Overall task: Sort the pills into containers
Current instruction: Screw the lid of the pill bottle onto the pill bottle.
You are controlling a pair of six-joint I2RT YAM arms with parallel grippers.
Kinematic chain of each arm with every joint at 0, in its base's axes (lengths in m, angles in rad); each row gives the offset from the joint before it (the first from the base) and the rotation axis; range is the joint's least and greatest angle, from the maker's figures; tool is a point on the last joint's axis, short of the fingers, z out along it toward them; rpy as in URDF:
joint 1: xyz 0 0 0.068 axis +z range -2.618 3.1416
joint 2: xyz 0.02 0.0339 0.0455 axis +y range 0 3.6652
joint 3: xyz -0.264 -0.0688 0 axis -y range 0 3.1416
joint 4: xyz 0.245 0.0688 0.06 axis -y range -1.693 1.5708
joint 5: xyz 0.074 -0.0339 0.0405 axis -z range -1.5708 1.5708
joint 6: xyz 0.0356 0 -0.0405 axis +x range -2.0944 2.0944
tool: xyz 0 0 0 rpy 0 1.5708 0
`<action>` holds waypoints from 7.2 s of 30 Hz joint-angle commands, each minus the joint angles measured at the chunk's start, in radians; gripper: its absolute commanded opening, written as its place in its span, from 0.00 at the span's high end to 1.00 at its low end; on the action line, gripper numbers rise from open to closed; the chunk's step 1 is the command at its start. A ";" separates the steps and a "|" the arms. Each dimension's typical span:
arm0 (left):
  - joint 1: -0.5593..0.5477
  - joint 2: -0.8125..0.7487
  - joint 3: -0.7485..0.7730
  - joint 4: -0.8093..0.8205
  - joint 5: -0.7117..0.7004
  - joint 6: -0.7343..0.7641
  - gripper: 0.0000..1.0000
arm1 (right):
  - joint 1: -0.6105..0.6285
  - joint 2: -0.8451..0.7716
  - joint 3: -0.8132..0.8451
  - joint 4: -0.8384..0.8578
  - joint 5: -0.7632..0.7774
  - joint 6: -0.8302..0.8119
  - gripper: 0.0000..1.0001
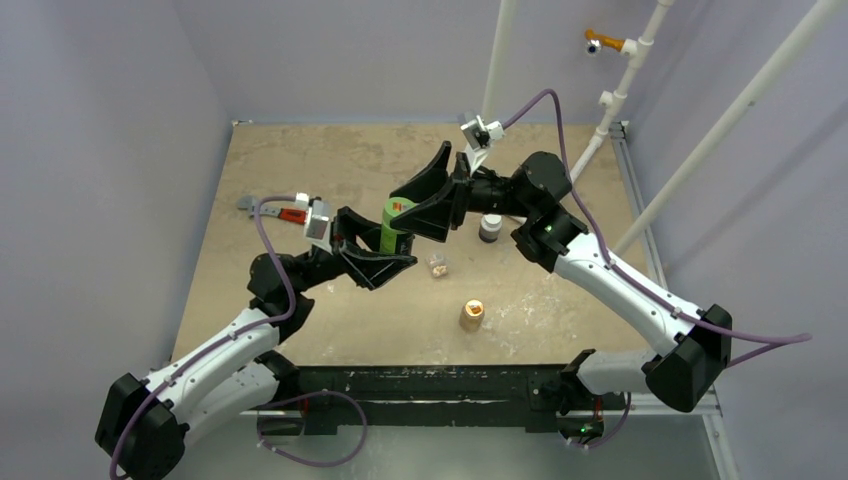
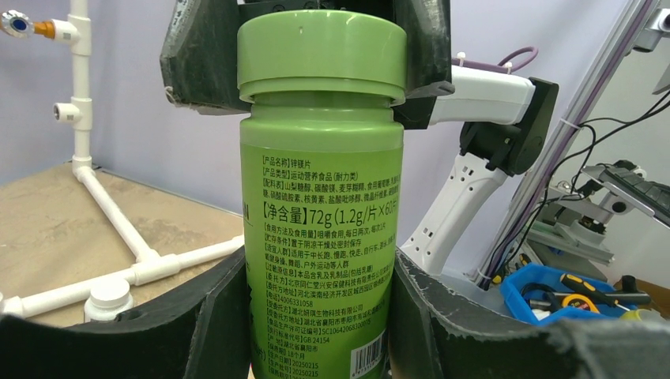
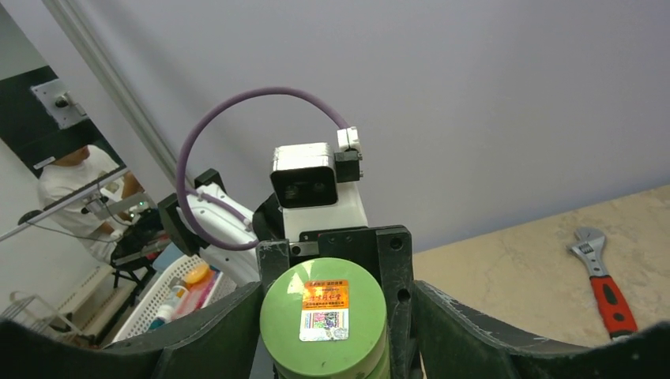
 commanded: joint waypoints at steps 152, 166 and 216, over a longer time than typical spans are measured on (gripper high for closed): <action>-0.042 -0.009 0.137 -0.036 -0.022 0.055 1.00 | 0.027 -0.059 0.131 -0.192 0.032 -0.134 0.22; -0.039 0.009 0.145 -0.027 -0.015 0.043 1.00 | 0.036 -0.049 0.144 -0.237 0.055 -0.155 0.40; -0.271 0.063 0.353 -0.400 -0.988 0.622 1.00 | 0.458 0.185 0.529 -0.925 1.446 -0.179 0.86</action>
